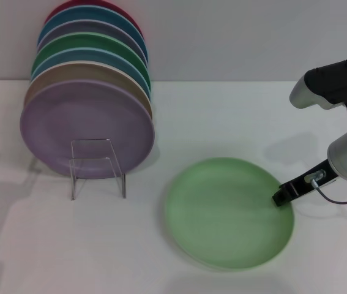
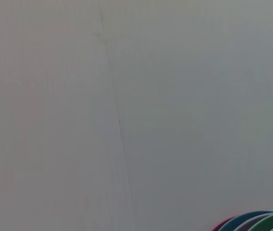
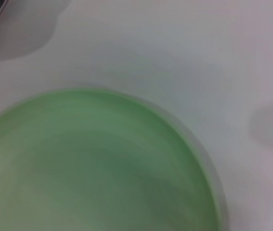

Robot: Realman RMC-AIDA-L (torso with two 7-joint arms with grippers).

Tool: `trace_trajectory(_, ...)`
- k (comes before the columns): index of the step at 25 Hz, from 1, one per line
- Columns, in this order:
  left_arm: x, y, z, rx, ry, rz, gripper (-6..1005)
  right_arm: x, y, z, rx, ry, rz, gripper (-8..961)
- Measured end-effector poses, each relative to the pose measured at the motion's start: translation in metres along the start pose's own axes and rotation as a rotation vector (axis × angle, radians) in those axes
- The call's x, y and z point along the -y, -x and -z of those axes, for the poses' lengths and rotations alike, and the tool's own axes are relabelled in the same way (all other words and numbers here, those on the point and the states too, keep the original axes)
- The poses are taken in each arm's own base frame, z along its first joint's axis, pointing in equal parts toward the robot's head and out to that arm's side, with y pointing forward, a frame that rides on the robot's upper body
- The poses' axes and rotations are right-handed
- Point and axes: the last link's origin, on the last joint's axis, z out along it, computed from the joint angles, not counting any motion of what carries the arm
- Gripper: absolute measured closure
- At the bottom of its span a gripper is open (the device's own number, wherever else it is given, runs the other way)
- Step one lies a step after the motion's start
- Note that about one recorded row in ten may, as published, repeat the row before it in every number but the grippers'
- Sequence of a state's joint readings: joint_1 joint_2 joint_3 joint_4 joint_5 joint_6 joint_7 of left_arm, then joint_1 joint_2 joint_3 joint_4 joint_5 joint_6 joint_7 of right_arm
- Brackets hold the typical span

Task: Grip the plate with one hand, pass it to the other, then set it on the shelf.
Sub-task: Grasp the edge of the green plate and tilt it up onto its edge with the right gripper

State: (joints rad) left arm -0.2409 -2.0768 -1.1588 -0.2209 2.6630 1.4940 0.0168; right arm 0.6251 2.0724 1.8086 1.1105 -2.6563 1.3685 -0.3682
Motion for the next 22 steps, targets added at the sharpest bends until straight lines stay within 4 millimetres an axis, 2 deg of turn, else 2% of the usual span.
trace_trajectory(14,0.000,0.000,0.001,0.002,0.000,-0.001,191,-0.008,0.002,-0.004,0.013,0.004,0.054,871)
trace_trajectory(22,0.000,-0.001,0.000,-0.005,0.002,0.000,191,-0.017,0.004,0.008,0.083,0.073,0.065,898)
